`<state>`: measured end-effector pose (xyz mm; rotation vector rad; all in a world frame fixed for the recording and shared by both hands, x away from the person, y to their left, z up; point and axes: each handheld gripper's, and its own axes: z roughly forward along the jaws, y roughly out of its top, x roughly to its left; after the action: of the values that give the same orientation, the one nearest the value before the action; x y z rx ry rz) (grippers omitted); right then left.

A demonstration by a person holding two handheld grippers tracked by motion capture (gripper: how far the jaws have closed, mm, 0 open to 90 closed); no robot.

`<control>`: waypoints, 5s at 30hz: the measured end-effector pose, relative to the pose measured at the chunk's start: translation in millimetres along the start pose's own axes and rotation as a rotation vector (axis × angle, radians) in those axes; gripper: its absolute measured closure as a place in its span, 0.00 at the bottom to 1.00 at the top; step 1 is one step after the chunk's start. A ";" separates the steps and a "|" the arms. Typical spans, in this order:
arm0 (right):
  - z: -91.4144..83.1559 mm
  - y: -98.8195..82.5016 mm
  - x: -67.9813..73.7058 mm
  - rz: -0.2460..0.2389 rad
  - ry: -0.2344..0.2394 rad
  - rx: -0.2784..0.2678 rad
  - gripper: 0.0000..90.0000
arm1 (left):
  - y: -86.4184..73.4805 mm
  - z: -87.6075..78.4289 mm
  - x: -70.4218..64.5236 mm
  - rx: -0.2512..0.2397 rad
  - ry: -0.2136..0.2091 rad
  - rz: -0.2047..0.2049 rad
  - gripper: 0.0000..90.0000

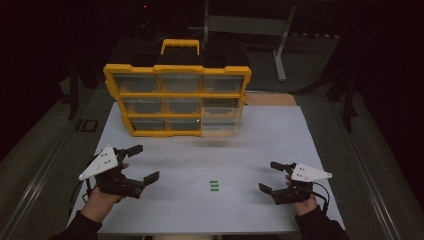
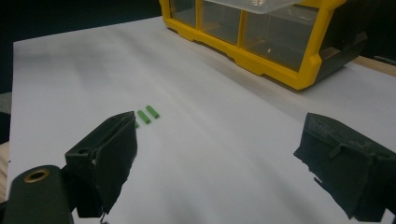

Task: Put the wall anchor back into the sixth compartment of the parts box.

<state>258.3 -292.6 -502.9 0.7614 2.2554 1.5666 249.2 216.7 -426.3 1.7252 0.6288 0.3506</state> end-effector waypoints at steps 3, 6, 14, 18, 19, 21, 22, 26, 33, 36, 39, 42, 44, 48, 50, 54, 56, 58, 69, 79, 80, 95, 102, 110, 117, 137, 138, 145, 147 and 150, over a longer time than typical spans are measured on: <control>0.2 -0.4 -0.2 0.001 0.002 0.003 0.13 | 4.6 6.1 0.0 0.005 -0.012 0.008 0.00; 0.1 0.1 0.1 0.003 0.004 0.001 0.13 | 9.9 14.1 -0.9 0.014 -0.025 0.019 0.00; 0.0 0.0 -0.1 0.004 0.006 0.001 0.13 | 18.3 31.2 -4.0 0.029 -0.062 0.040 0.00; 0.4 -0.2 -0.1 0.006 0.008 0.001 0.13 | 20.2 43.1 -6.9 0.040 -0.085 0.053 0.00; 0.5 -0.3 -0.1 0.008 0.010 0.001 0.13 | 20.2 46.2 -7.9 0.046 -0.092 0.058 0.00; 0.7 -0.4 -0.2 0.007 0.010 0.004 0.13 | 20.1 53.1 -9.9 0.059 -0.103 0.065 0.00; 0.6 -0.5 -0.4 0.008 0.012 0.000 0.13 | 20.0 56.3 -10.8 0.065 -0.106 0.070 0.00; 0.8 -0.9 -0.7 0.009 0.014 -0.001 0.13 | 18.9 69.1 -13.5 0.084 -0.130 0.078 0.00; 1.6 -1.1 -0.4 0.014 0.015 0.003 0.13 | 14.9 90.5 -20.3 0.113 -0.180 0.095 0.00; 2.3 -1.2 -0.2 0.014 0.018 0.004 0.13 | 13.2 98.7 -23.4 0.122 -0.200 0.106 0.00; 2.2 -1.2 -0.1 0.012 0.019 0.005 0.13 | 10.0 106.3 -26.0 0.134 -0.223 0.124 0.00; 1.4 -0.9 -0.5 0.014 0.018 0.002 0.13 | 5.5 114.0 -28.2 0.150 -0.233 0.133 0.00; 1.3 -1.0 -0.6 0.015 0.020 0.001 0.13 | 3.7 116.7 -29.0 0.157 -0.237 0.138 0.02; 2.3 -1.7 -1.0 0.015 0.021 0.004 0.13 | -5.1 128.9 -30.8 0.181 -0.257 0.148 0.14; 2.4 -1.6 -0.8 0.015 0.022 0.005 0.13 | -7.5 133.4 -31.0 0.192 -0.262 0.152 0.15; 2.1 -1.6 -0.9 0.016 0.022 0.004 0.13 | -10.9 141.9 -32.1 0.209 -0.274 0.157 0.22; 2.0 -1.7 -0.9 0.015 0.023 0.003 0.13 | -12.5 145.9 -32.4 0.221 -0.283 0.157 0.27; 2.1 -1.7 -1.0 0.015 0.023 0.004 0.13 | -14.7 149.5 -33.0 0.237 -0.293 0.165 0.31; 2.6 -2.5 -0.9 0.017 0.030 0.008 0.13 | -27.7 166.3 -35.9 0.336 -0.318 0.172 0.48; 2.9 -2.9 -0.9 0.016 0.034 0.011 0.13 | -39.7 180.4 -33.9 0.418 -0.306 0.151 0.62; 2.9 -3.0 -0.9 0.016 0.034 0.013 0.13 | -40.9 181.5 -33.5 0.424 -0.306 0.150 0.64; 3.6 -3.9 -1.4 0.019 0.037 0.017 0.13 | -58.7 197.3 -29.9 0.532 -0.315 0.128 0.79; 3.5 -4.0 -1.5 0.019 0.037 0.015 0.13 | -63.2 204.4 -32.5 0.559 -0.311 0.149 0.84; 3.5 -4.2 -1.8 0.018 0.037 0.019 0.13 | -65.9 205.8 -30.5 0.579 -0.303 0.161 0.90; 3.9 -4.1 -1.4 0.017 0.035 0.022 0.13 | -65.8 205.6 -33.5 0.581 -0.287 0.186 0.91; 4.0 -3.6 -1.5 0.018 0.034 0.018 0.13 | -53.6 191.9 -24.8 0.567 -0.225 0.168 0.93; 3.9 -3.4 -1.4 0.017 0.034 0.019 0.13 | -51.9 190.1 -23.8 0.567 -0.218 0.160 0.93; 3.9 -3.2 -1.0 0.018 0.033 0.017 0.13 | -36.8 173.1 -19.9 0.543 -0.202 0.150 0.93; 3.9 -3.2 -1.0 0.018 0.032 0.017 0.13 | -31.8 167.3 -18.9 0.530 -0.184 0.143 0.93; 4.1 -3.1 -1.0 0.018 0.033 0.018 0.13 | -24.3 158.9 -17.1 0.520 -0.172 0.146 0.93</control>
<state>260.5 -290.8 -507.4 0.7679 2.2956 1.5799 316.7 83.3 -487.6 2.2791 0.4944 0.1402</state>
